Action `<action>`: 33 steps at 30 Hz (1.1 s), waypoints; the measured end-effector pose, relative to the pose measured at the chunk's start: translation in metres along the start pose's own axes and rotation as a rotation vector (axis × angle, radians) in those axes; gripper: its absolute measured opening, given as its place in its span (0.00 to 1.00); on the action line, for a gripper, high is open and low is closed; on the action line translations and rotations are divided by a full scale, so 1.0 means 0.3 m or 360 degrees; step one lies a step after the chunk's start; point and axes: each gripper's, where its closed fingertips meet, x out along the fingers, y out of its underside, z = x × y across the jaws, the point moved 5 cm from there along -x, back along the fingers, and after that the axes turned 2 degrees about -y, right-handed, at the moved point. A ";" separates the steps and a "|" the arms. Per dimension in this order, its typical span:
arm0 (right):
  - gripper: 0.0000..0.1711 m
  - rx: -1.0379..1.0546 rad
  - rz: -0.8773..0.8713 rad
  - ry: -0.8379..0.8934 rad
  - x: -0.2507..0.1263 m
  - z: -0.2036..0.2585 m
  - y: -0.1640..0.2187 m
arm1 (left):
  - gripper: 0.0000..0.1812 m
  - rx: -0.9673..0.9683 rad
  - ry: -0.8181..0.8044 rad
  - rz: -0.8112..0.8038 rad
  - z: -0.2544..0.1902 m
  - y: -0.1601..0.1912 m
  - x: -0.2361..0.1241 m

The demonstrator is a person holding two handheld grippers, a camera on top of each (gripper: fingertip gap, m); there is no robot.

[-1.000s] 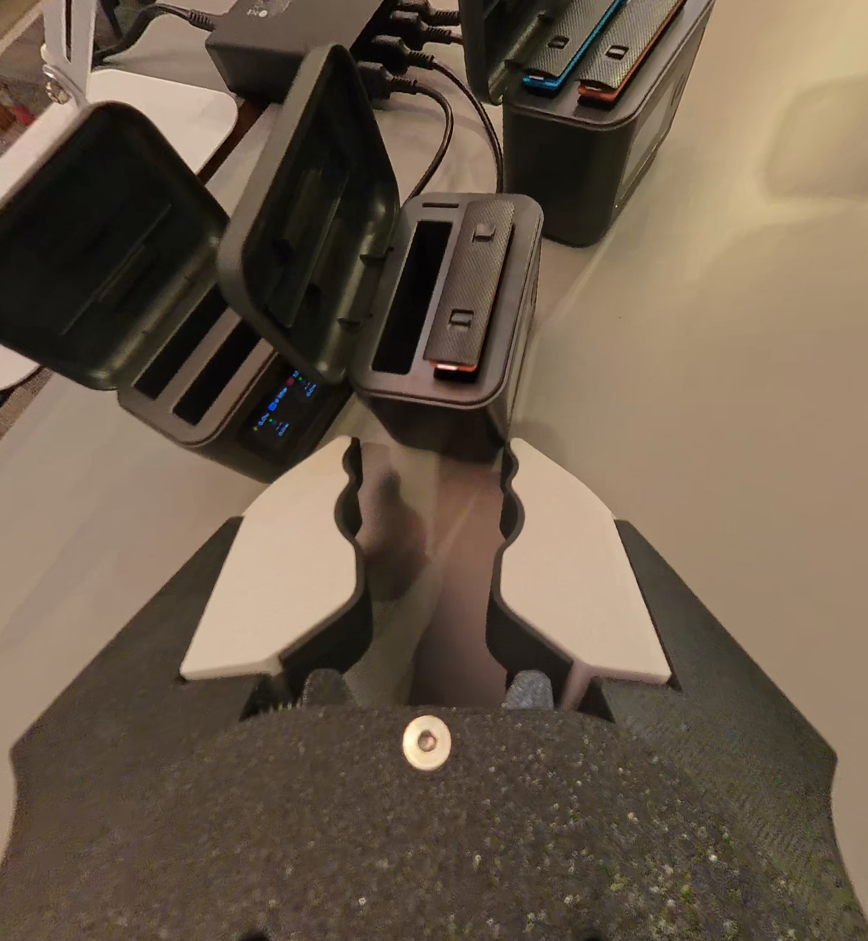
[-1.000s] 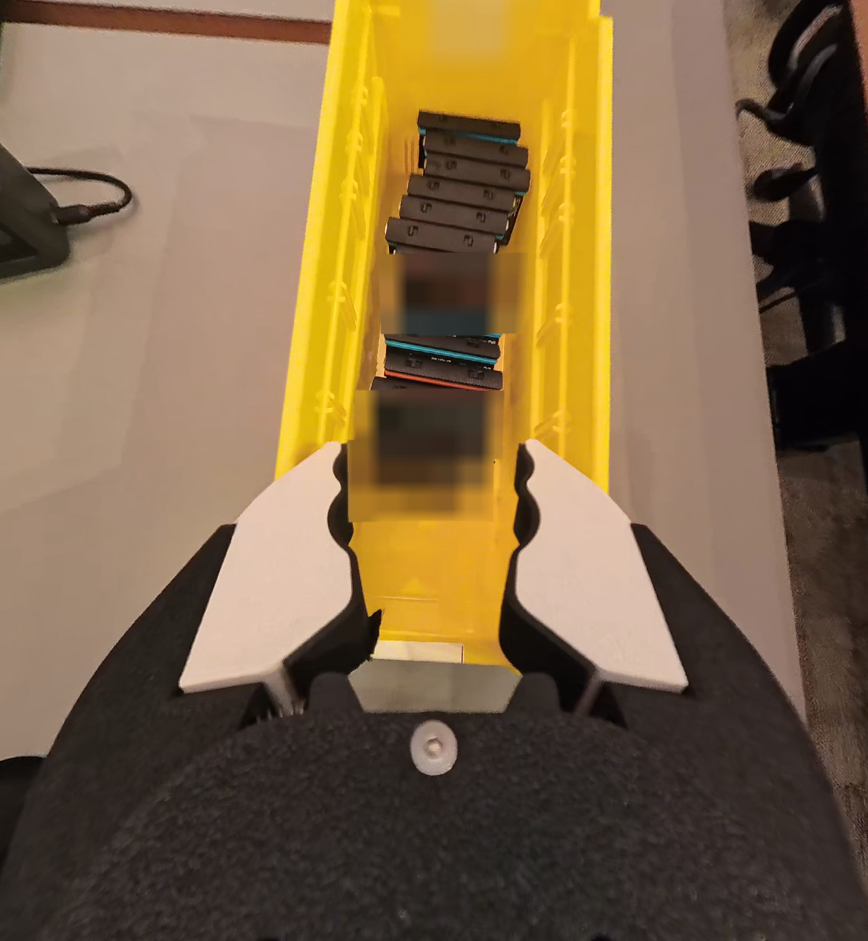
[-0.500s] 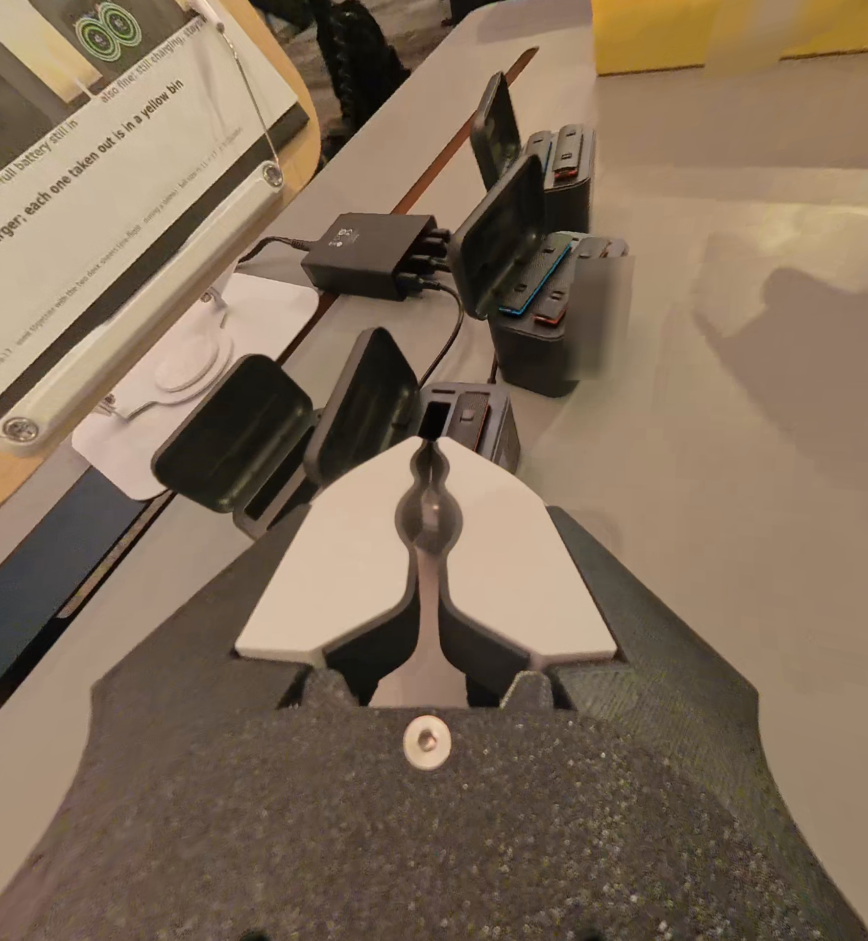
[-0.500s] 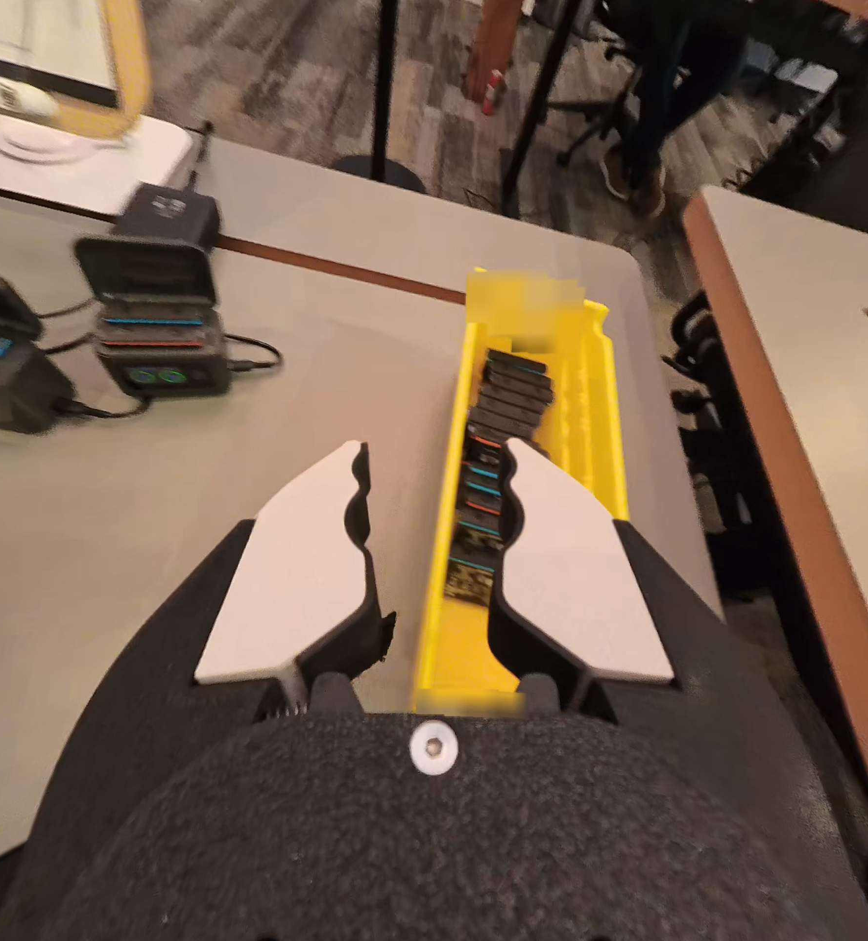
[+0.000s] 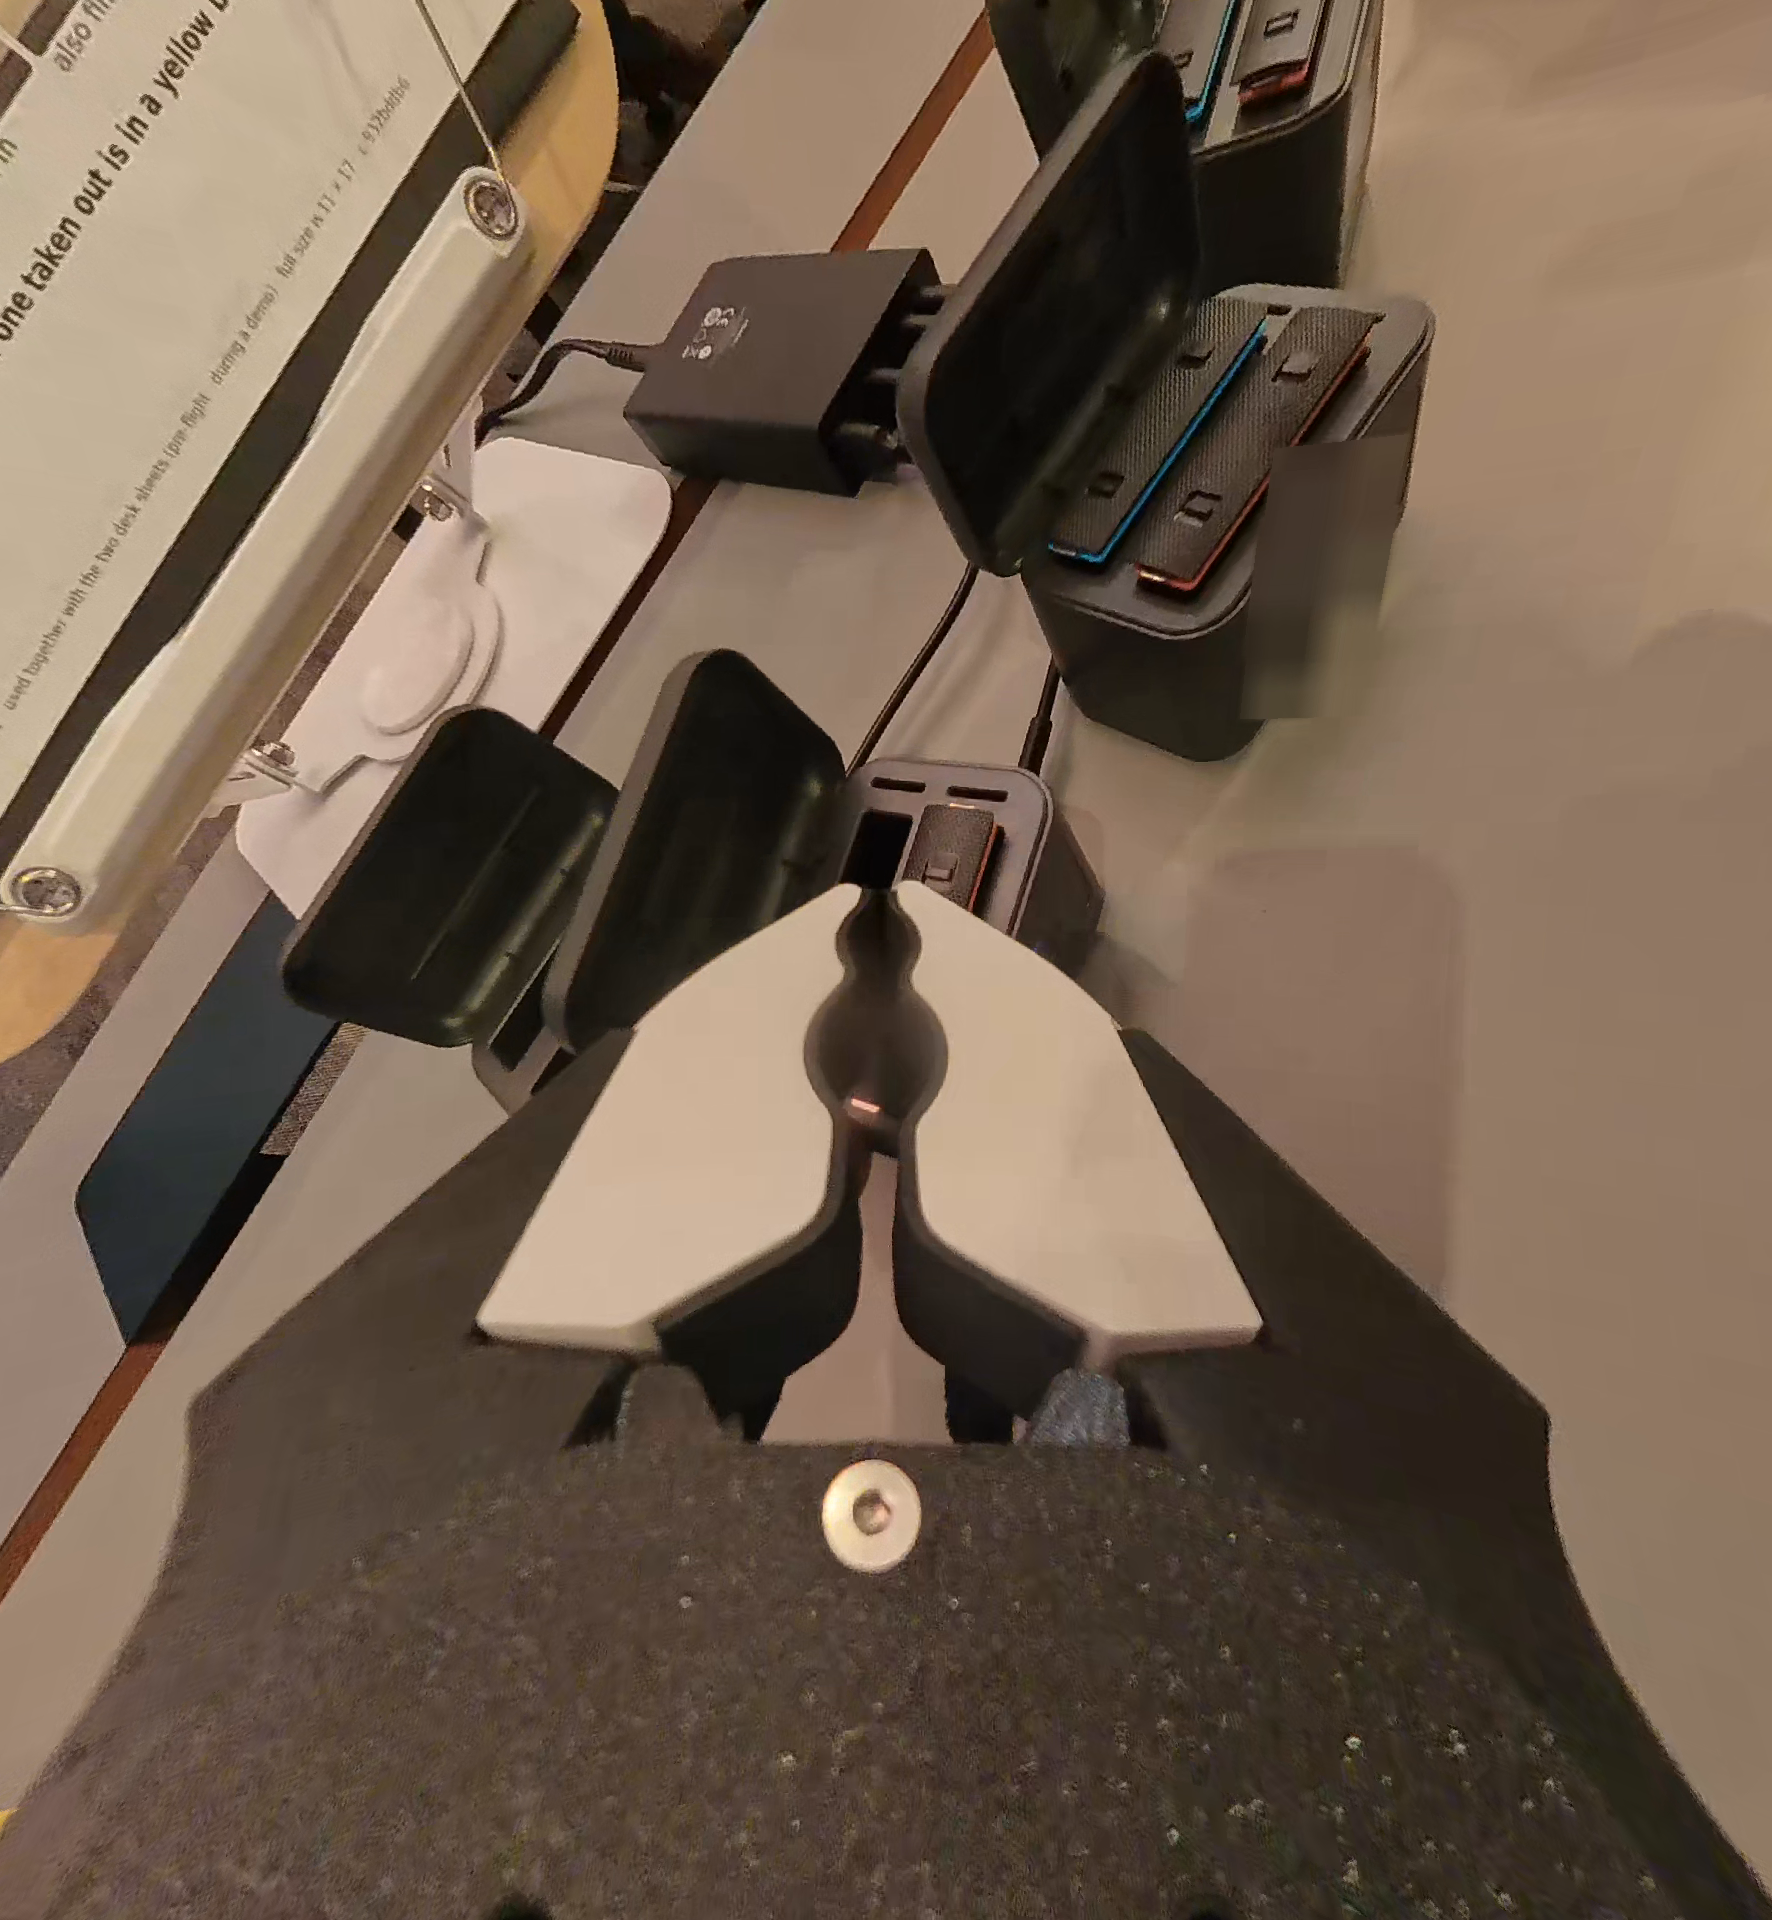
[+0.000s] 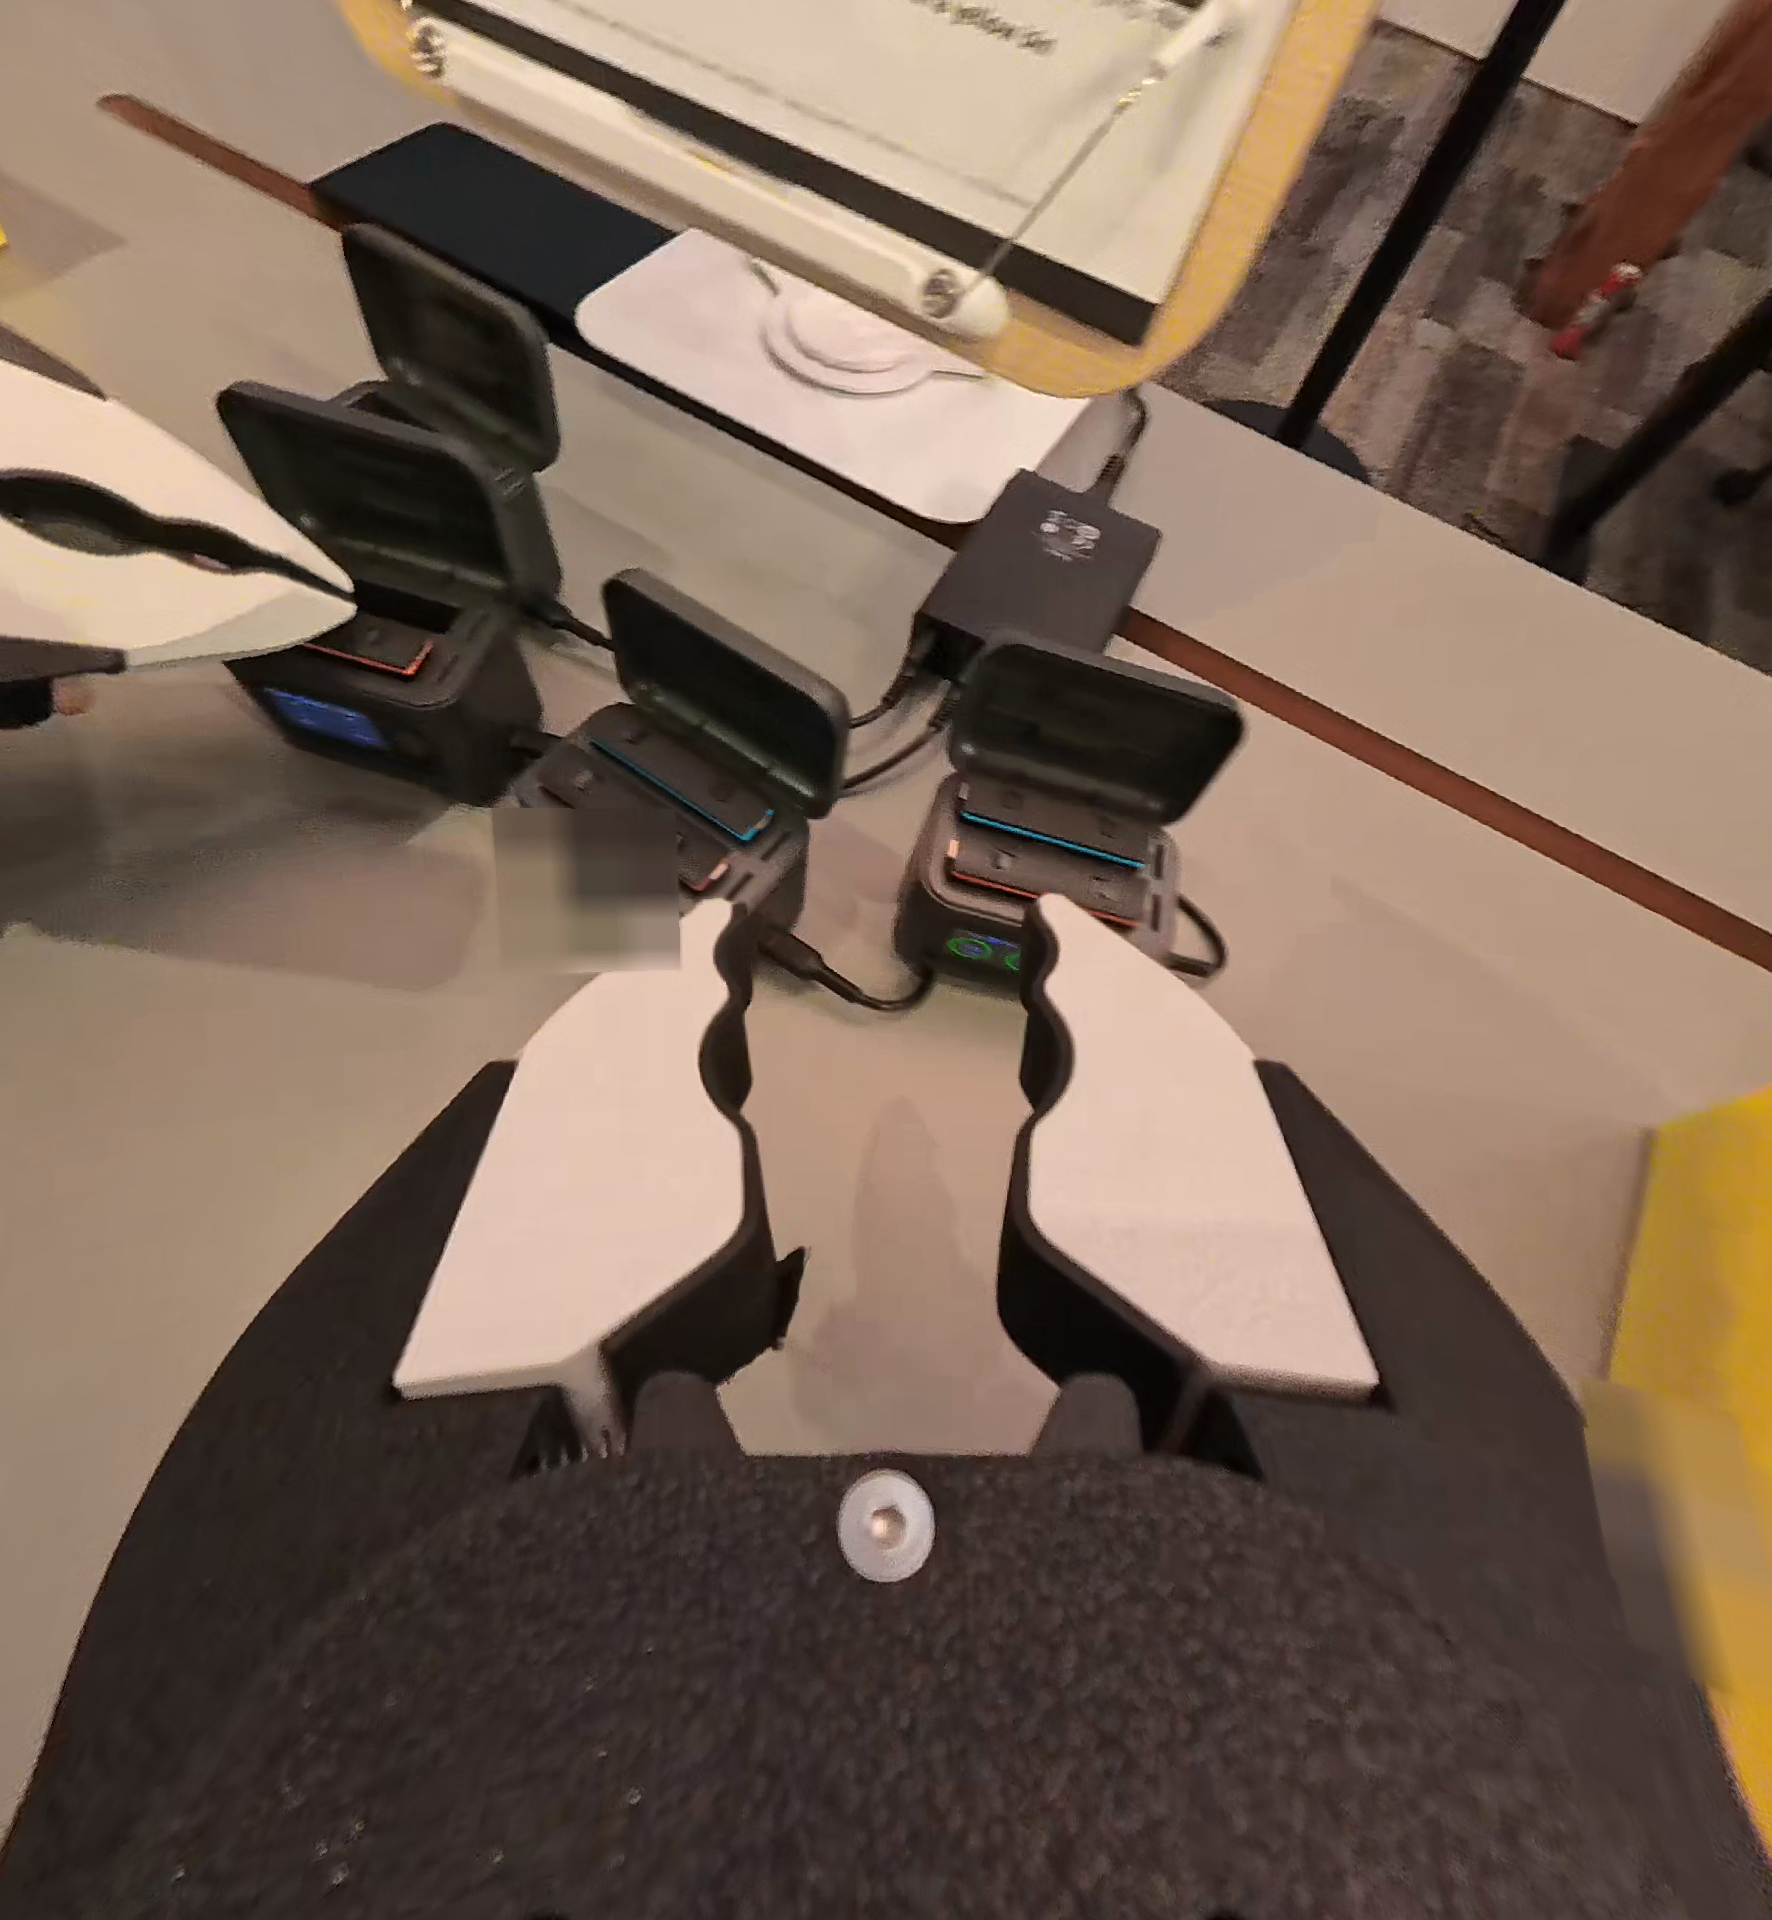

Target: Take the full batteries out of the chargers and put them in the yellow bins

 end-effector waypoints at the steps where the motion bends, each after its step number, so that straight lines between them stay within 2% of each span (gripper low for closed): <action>1: 0.29 -0.0015 0.0011 -0.0021 0.017 0.017 -0.003 | 0.00 0.0005 0.0000 0.0006 0.000 0.000 0.000; 10: 0.33 0.0008 0.0131 -0.0179 0.175 0.114 0.000 | 0.00 0.0002 -0.0006 -0.0074 -0.009 -0.020 -0.016; 14: 0.41 0.0081 0.0197 -0.0130 0.225 0.151 0.020 | 0.03 -0.0035 0.0030 -0.0168 -0.019 -0.057 -0.044; 19: 0.42 0.0169 0.0107 0.0003 0.243 0.195 0.026 | 0.07 -0.0082 0.0069 -0.0190 -0.024 -0.064 -0.049; 27: 0.63 0.0239 0.0061 0.0237 0.296 0.237 0.065 | 0.10 -0.0145 0.0041 -0.0196 0.013 -0.058 -0.061; 30: 0.62 0.0280 0.0057 0.0289 0.334 0.229 0.074 | 0.10 -0.0151 0.0033 -0.0205 0.018 -0.062 -0.066; 33: 0.55 0.0233 0.0074 0.0308 0.369 0.222 0.072 | 0.10 -0.0146 0.0039 -0.0213 0.015 -0.067 -0.071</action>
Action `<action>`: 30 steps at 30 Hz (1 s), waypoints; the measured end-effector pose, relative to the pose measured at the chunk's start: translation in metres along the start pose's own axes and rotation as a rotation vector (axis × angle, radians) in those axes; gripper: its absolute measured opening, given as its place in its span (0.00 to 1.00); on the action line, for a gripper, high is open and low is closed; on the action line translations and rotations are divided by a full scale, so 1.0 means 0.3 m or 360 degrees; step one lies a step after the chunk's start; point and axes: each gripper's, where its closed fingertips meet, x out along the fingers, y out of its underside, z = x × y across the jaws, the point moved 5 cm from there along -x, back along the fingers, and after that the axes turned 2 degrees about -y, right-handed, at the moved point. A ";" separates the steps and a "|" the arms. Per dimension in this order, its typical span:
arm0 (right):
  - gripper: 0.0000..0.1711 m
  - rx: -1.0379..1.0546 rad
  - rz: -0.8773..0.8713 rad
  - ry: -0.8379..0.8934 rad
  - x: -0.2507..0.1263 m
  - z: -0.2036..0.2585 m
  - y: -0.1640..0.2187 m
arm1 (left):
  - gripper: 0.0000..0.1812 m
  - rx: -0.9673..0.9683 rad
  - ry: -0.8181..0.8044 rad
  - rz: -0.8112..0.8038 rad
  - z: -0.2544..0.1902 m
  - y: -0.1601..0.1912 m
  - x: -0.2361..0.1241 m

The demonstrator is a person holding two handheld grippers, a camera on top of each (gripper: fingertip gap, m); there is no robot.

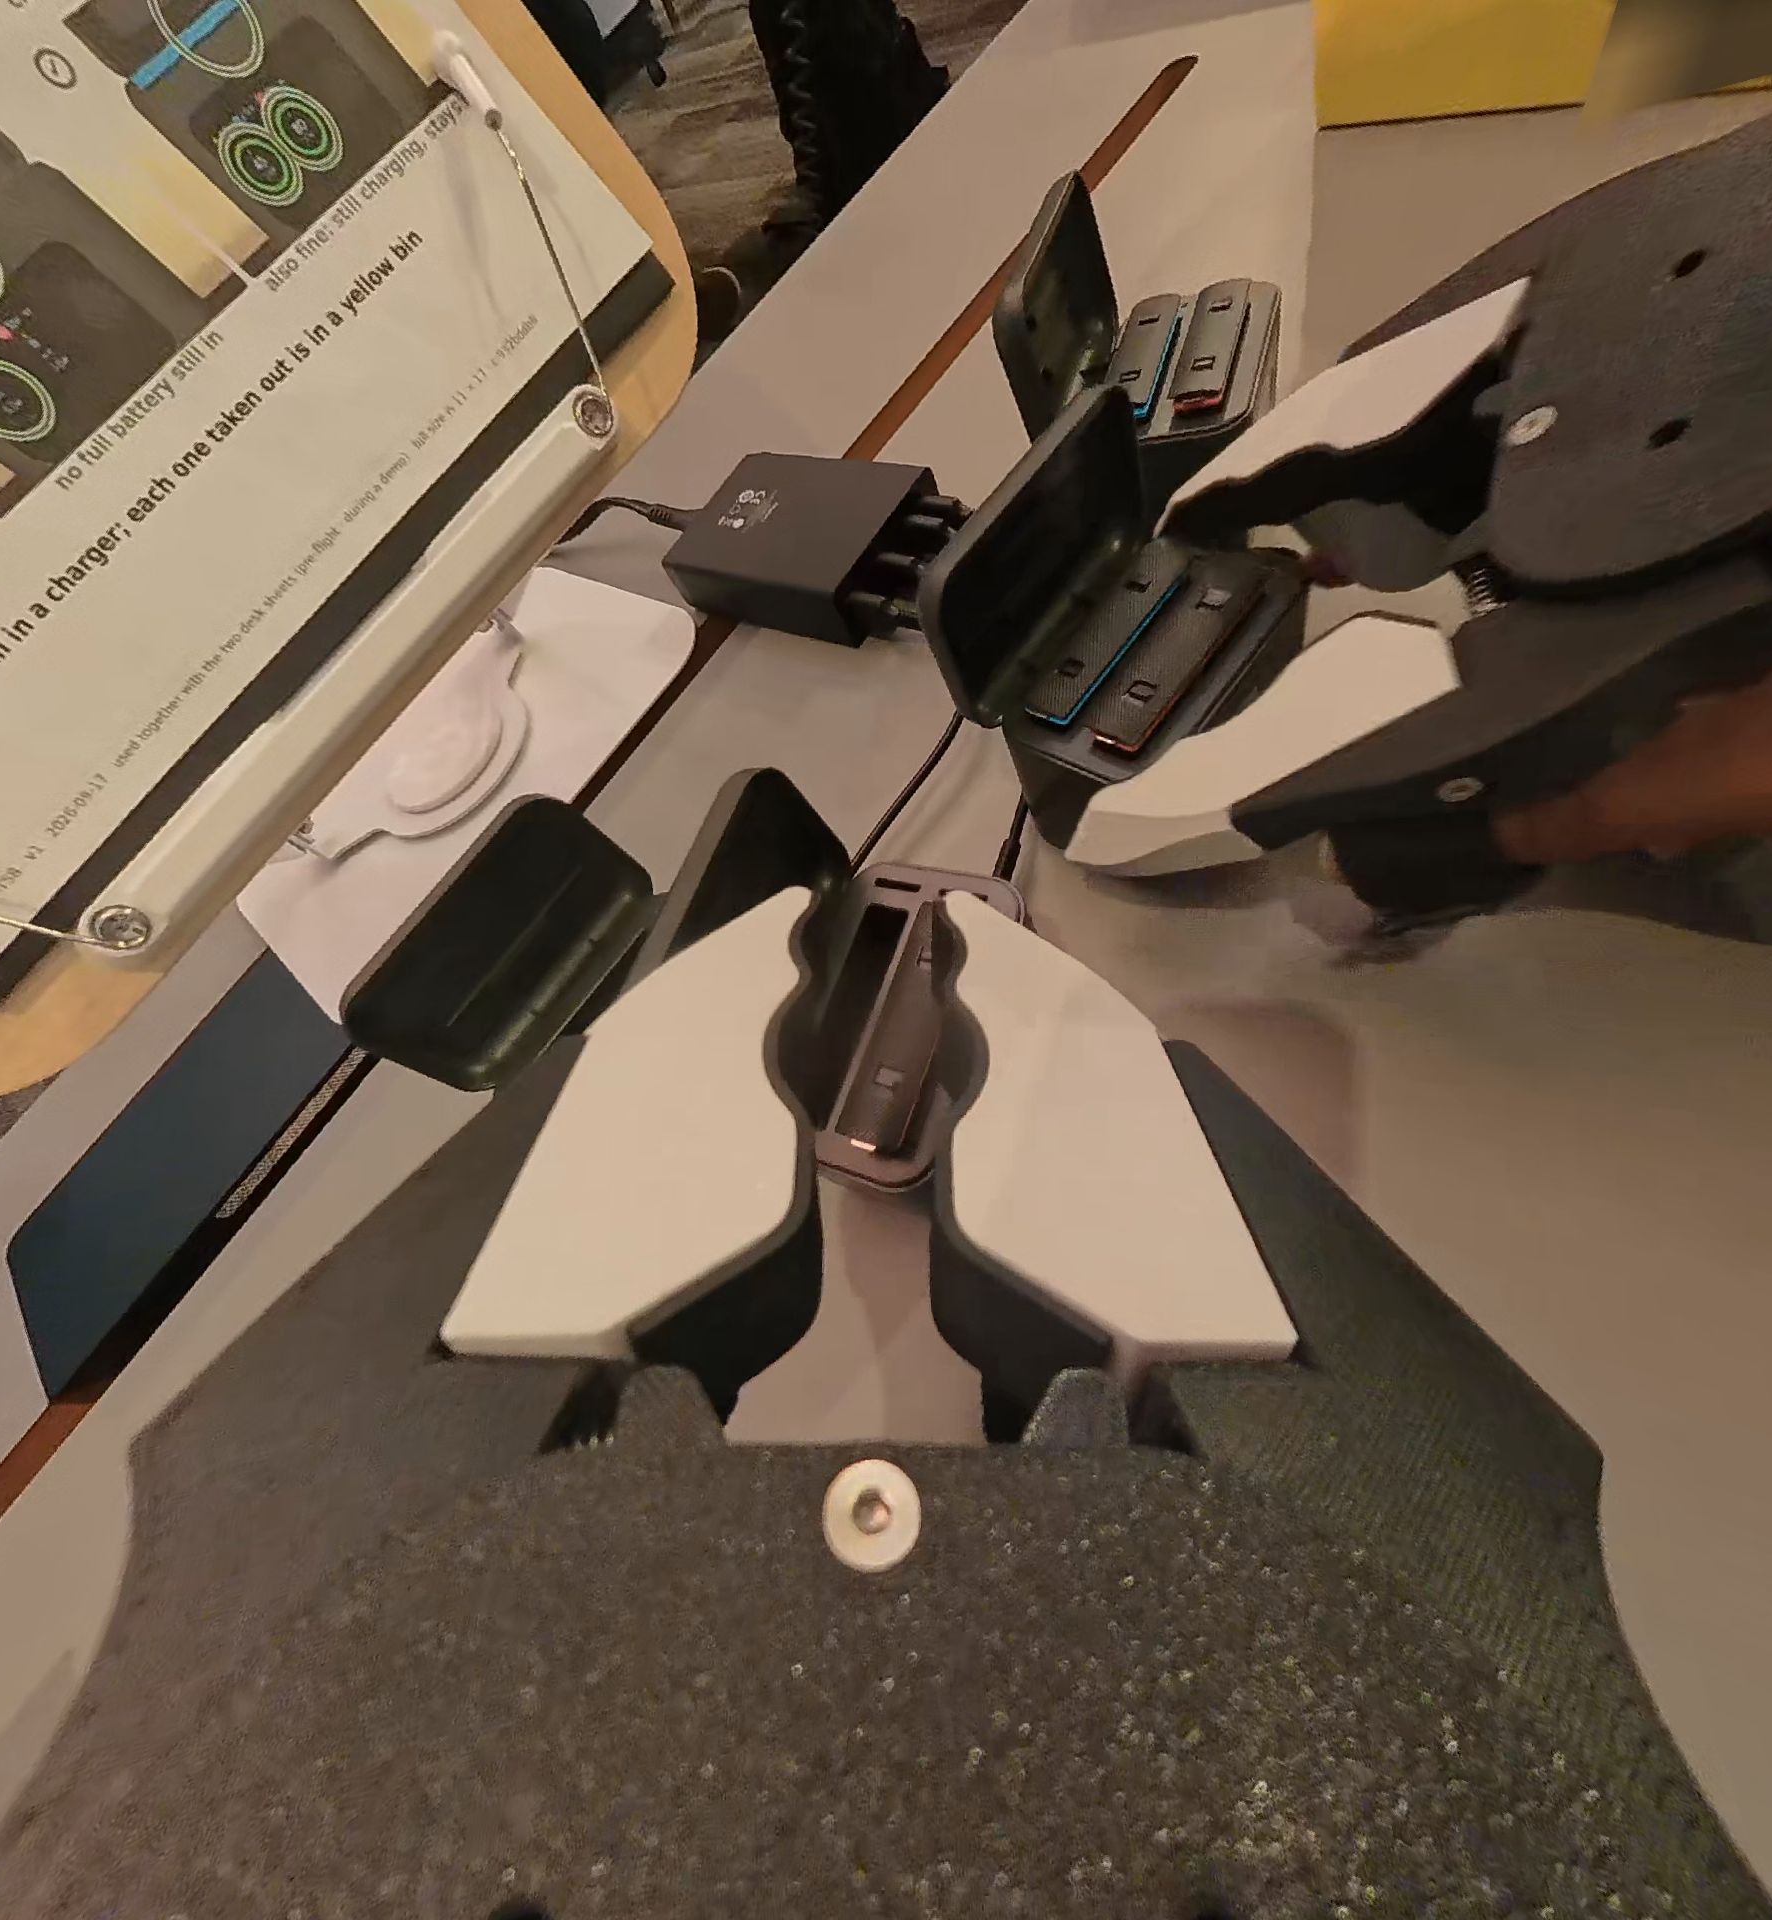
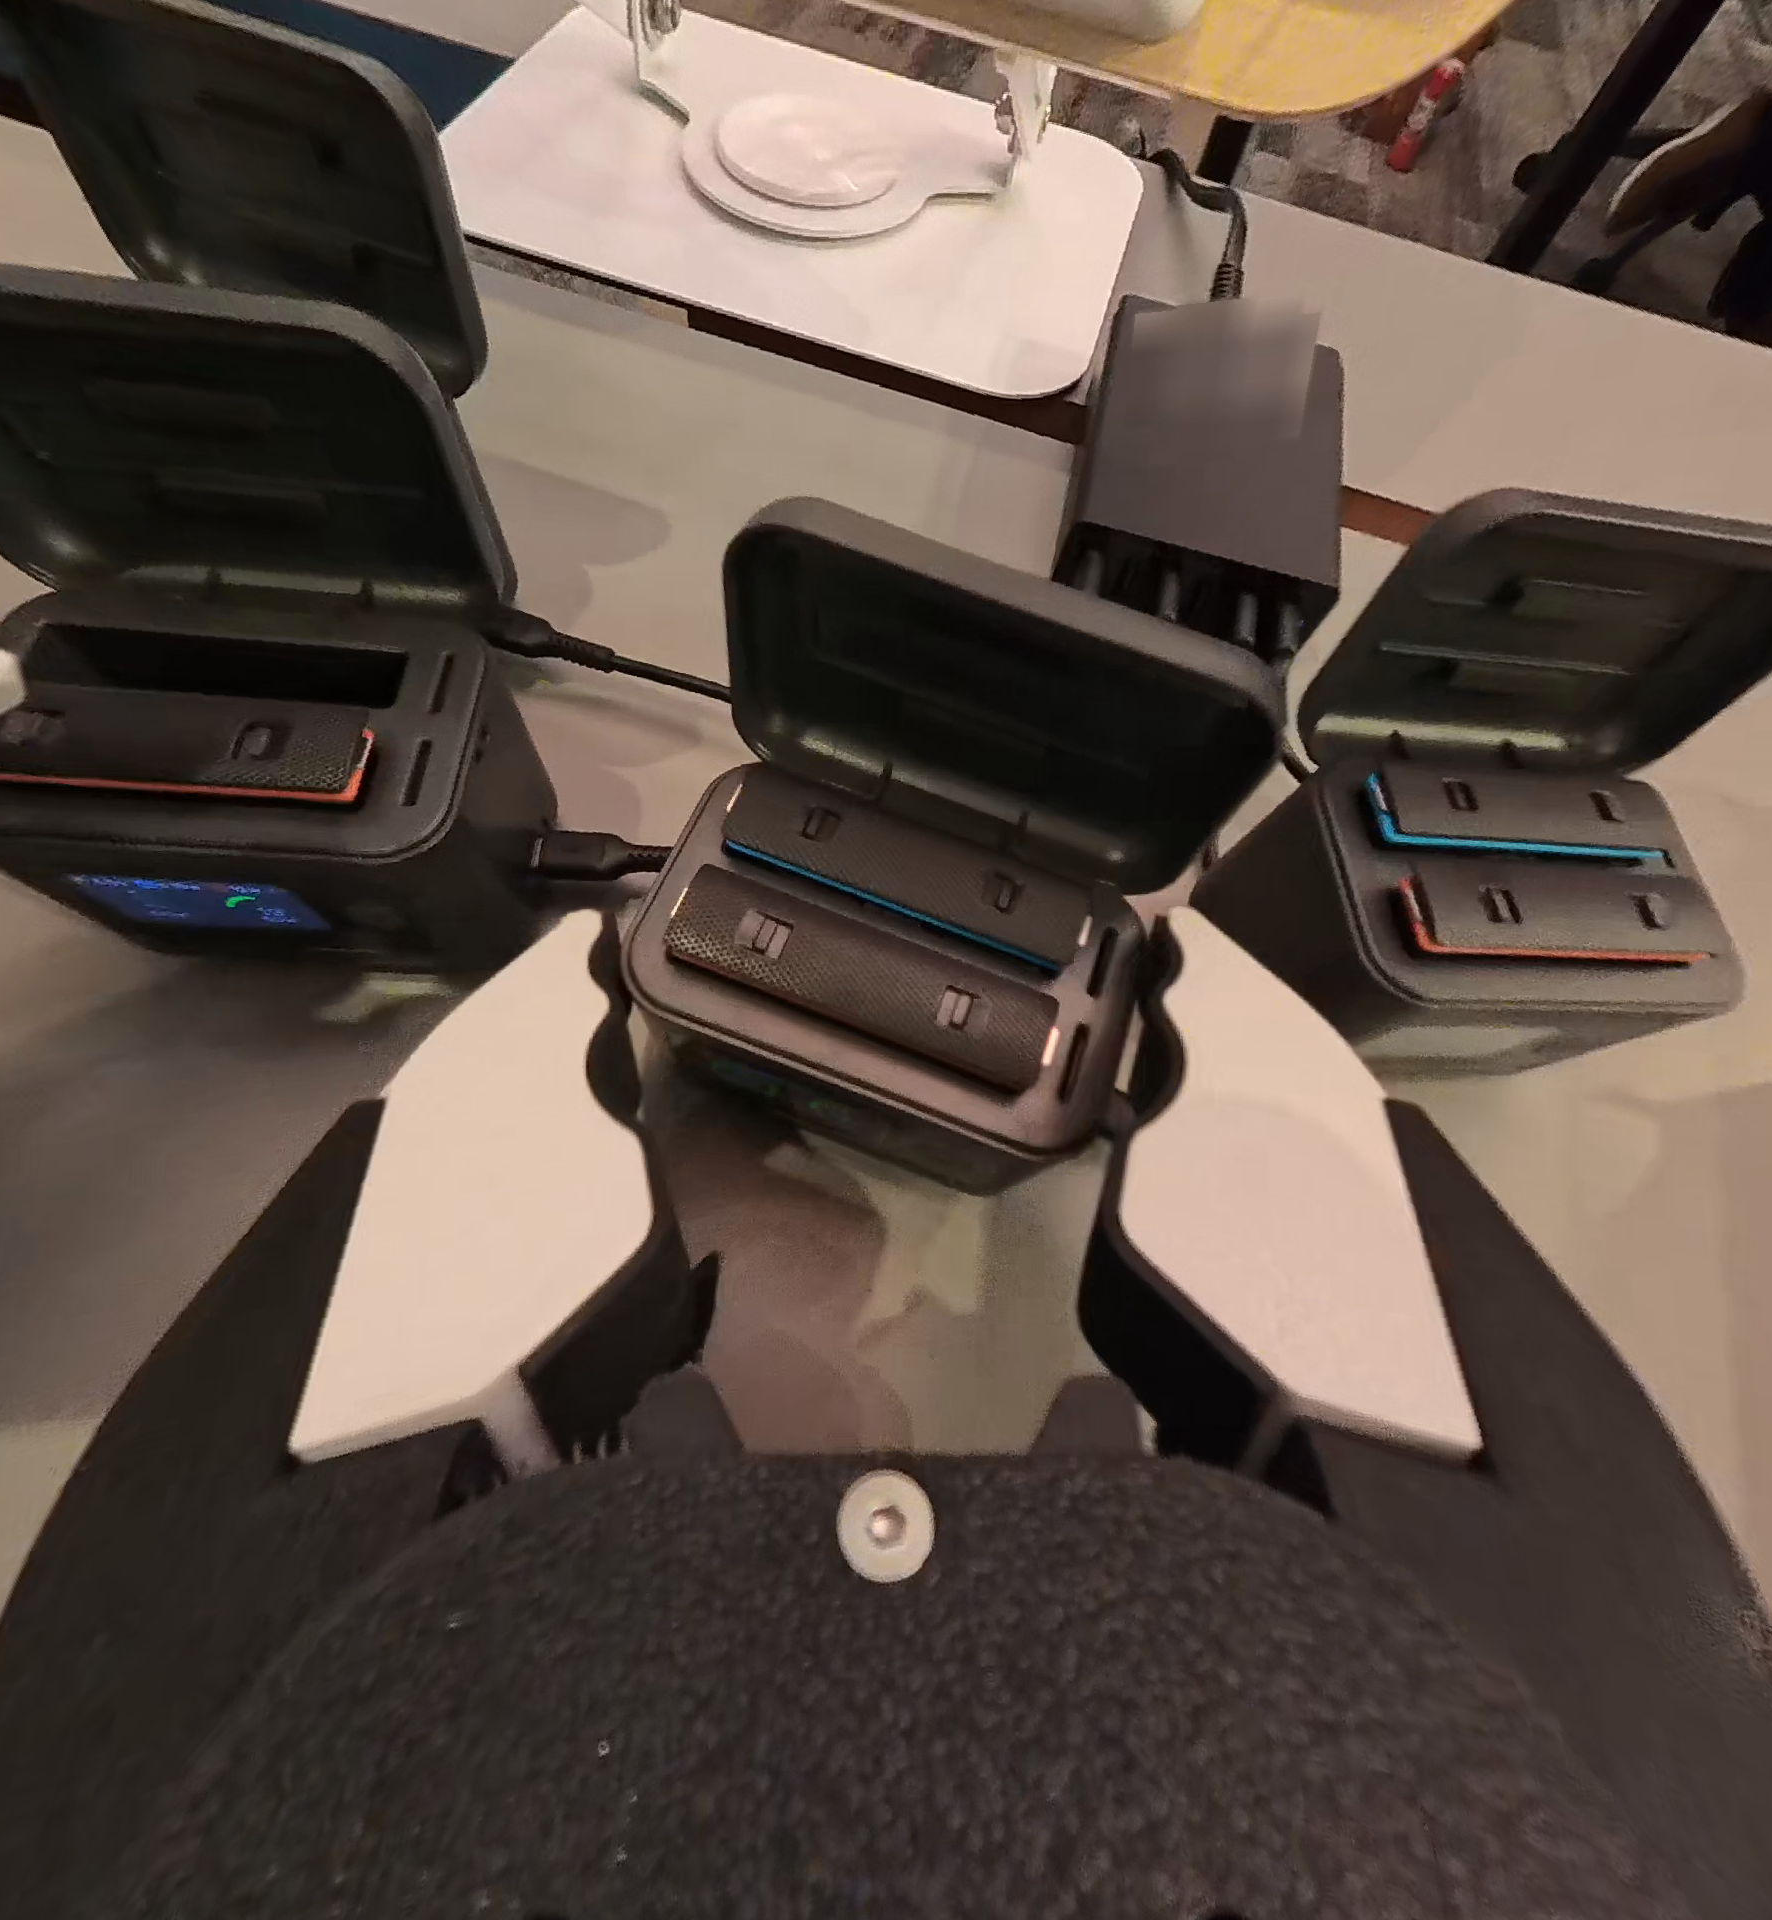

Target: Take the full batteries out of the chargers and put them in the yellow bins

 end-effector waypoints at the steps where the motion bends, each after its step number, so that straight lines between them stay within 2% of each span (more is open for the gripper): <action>1: 0.55 -0.0017 0.0008 -0.0019 0.005 -0.001 -0.001 | 0.10 0.0002 0.0007 -0.0002 -0.003 -0.001 -0.002; 5: 0.55 -0.0149 0.0053 -0.0207 -0.013 -0.008 0.008 | 0.11 0.0006 0.0068 -0.0012 -0.025 -0.009 -0.004; 12: 0.55 -0.0693 -0.0021 -0.0995 -0.122 -0.048 0.084 | 0.17 0.0007 0.0316 -0.0015 -0.140 -0.017 0.024; 15: 0.55 -0.0769 -0.0016 -0.1167 -0.153 -0.087 0.106 | 0.18 0.0032 0.0381 0.0020 -0.186 -0.002 0.046; 20: 0.55 -0.0722 -0.0024 -0.1185 -0.156 -0.091 0.108 | 0.19 0.0040 0.0453 0.0024 -0.227 0.007 0.059; 26: 0.53 -0.0416 -0.0015 -0.1071 -0.166 -0.086 0.107 | 0.22 0.0020 0.0516 0.0030 -0.269 0.018 0.078; 30: 0.54 -0.0020 -0.0023 -0.1032 -0.173 -0.055 0.089 | 0.30 0.0014 0.0570 0.0118 -0.299 0.051 0.098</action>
